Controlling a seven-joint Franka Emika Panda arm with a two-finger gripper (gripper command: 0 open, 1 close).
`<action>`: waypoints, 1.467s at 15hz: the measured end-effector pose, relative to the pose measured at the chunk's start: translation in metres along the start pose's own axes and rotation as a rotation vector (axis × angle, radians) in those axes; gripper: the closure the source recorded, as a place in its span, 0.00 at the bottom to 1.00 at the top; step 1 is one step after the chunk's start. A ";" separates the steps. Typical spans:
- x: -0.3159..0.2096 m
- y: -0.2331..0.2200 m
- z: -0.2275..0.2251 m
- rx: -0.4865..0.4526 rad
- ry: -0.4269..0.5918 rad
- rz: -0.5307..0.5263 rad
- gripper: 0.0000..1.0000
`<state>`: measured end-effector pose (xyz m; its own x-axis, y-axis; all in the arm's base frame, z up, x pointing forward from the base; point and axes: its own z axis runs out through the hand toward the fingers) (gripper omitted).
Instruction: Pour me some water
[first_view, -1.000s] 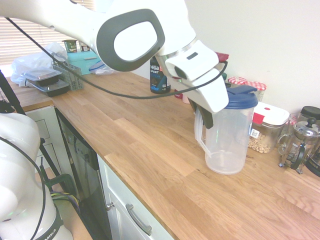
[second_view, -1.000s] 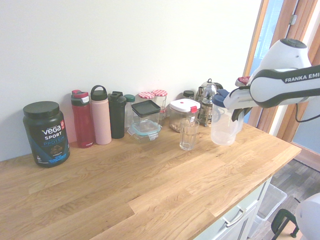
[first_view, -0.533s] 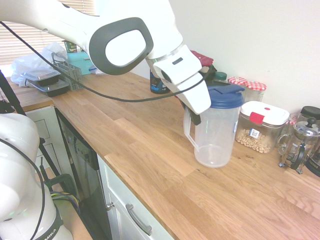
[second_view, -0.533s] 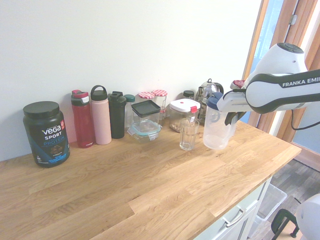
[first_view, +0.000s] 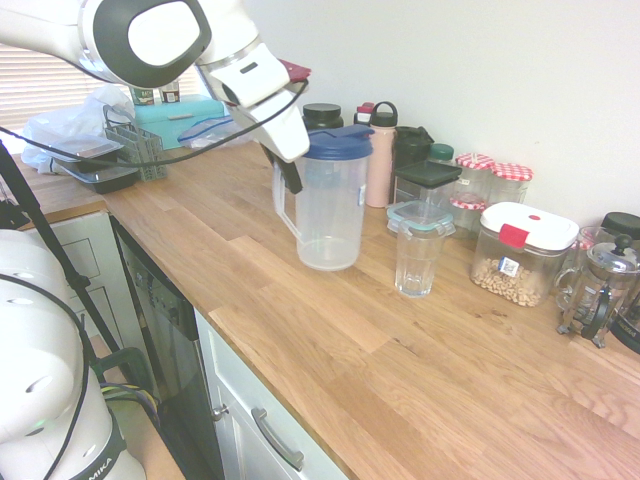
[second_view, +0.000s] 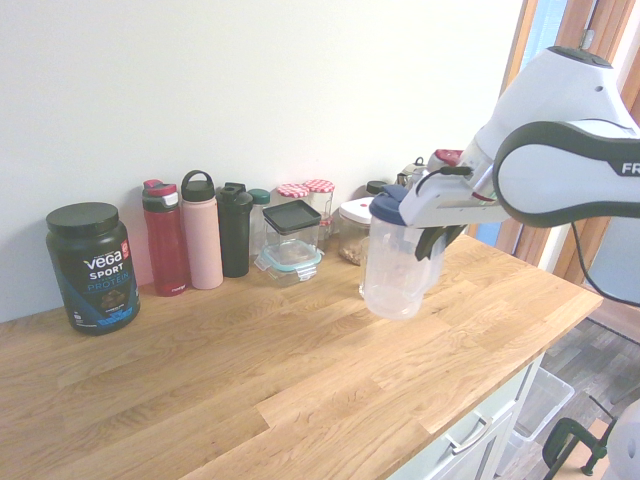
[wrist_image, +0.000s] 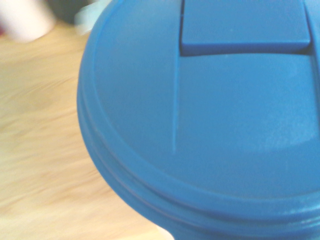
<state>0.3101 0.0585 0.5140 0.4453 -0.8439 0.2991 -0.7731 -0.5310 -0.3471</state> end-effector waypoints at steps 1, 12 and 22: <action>-0.022 -0.010 0.004 -0.002 0.004 -0.021 1.00; -0.144 -0.168 0.047 0.052 -0.034 -0.129 1.00; -0.166 -0.191 0.088 -0.031 0.046 0.072 1.00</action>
<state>0.4230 0.2934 0.4523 0.3678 -0.8749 0.3152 -0.8159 -0.4662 -0.3419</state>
